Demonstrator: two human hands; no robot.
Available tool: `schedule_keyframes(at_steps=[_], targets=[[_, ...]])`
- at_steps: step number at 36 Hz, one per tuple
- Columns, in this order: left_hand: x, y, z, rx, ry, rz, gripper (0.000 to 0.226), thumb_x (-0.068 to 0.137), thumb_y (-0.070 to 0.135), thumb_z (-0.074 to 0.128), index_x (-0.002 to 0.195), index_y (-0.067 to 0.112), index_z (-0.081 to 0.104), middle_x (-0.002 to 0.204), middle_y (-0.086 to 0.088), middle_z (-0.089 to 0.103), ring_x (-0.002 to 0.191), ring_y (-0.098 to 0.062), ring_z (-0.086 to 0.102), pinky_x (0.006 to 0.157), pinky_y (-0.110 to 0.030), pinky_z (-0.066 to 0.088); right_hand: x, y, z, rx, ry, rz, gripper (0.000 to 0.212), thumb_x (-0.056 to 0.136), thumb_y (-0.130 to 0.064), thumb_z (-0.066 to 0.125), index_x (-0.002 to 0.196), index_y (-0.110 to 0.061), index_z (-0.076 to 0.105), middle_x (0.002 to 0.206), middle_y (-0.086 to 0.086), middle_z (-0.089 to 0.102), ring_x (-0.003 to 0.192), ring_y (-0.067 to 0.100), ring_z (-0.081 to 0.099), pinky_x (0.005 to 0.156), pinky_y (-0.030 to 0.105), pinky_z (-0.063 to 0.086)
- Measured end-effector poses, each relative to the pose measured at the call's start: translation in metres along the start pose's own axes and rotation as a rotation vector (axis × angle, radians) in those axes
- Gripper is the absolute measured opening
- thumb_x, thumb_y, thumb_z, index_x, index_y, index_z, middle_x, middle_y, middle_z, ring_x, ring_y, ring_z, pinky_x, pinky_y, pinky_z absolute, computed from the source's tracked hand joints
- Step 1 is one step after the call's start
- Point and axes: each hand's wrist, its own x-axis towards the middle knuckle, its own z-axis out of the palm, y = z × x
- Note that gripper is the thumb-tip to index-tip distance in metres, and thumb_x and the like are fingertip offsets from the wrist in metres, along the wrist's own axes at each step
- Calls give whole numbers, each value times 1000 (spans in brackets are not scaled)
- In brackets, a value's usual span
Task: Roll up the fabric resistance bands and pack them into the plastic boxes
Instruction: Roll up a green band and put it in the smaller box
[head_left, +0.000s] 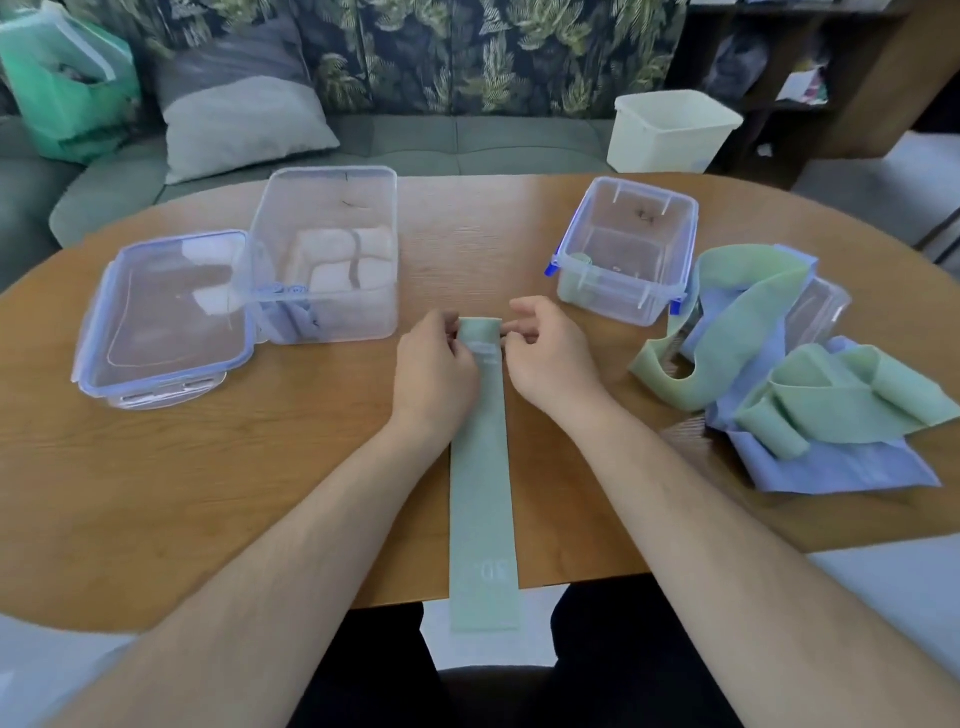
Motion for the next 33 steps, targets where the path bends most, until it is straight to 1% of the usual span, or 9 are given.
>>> schedule_keyframes(at_steps=[5,11,13,16,18,23,26,29,33], targets=[[16,6,-6,-34,-35,-55,42,99,7,47,141,8,51,132,-6,62,121,-20,57,96,-21,40,13,-8,6,24,12,23,41,96,-9,48,136,-19,54,119,-3,68,103,9,61,67,-1,40],[12,1,-12,-55,-79,-38,41,97,7,48,138,8,53,127,0,62,112,-7,54,87,-13,38,9,-5,8,57,32,37,35,88,-7,41,111,-28,56,101,-5,72,96,15,70,92,36,56],[9,1,-13,-80,-89,-48,41,96,7,49,137,9,54,123,2,63,112,-7,56,85,-12,40,7,-7,8,71,35,42,33,89,-9,43,110,-30,56,102,-5,71,97,14,69,89,32,56],[1,2,-16,-77,-42,-66,35,95,5,48,127,11,58,112,7,62,104,-10,57,81,-12,39,-2,-9,4,6,82,64,32,92,-11,46,120,-23,58,106,-4,71,94,12,65,73,22,49],[-6,0,-17,-73,-43,-69,32,95,5,47,124,12,59,109,8,61,100,-7,56,73,-3,37,-9,-7,4,6,82,69,34,92,-12,47,122,-22,58,106,-4,71,92,11,65,69,19,47],[-10,2,-21,-110,-86,-66,35,95,6,50,129,11,58,114,9,63,103,-4,57,70,2,39,-21,-10,2,51,23,45,33,93,-9,47,118,-29,56,103,-11,70,95,5,67,74,15,49],[-15,0,-27,-111,-56,-64,32,97,7,50,127,13,58,111,11,62,101,-2,55,68,5,36,-28,-6,-1,49,82,84,35,93,-11,47,125,-23,58,102,-6,71,89,8,69,75,23,55],[-21,-3,-30,-91,-74,-48,34,98,8,51,130,13,58,114,12,61,104,-2,56,70,4,37,-35,-3,0,77,41,98,38,92,-11,47,126,-23,58,102,-8,72,92,9,70,85,33,59],[-27,-1,-32,-136,-121,-54,34,95,8,52,127,15,59,103,19,59,95,7,58,72,6,38,-44,-5,2,88,22,79,39,93,-10,47,128,-22,58,107,-10,71,99,9,68,89,31,57]])
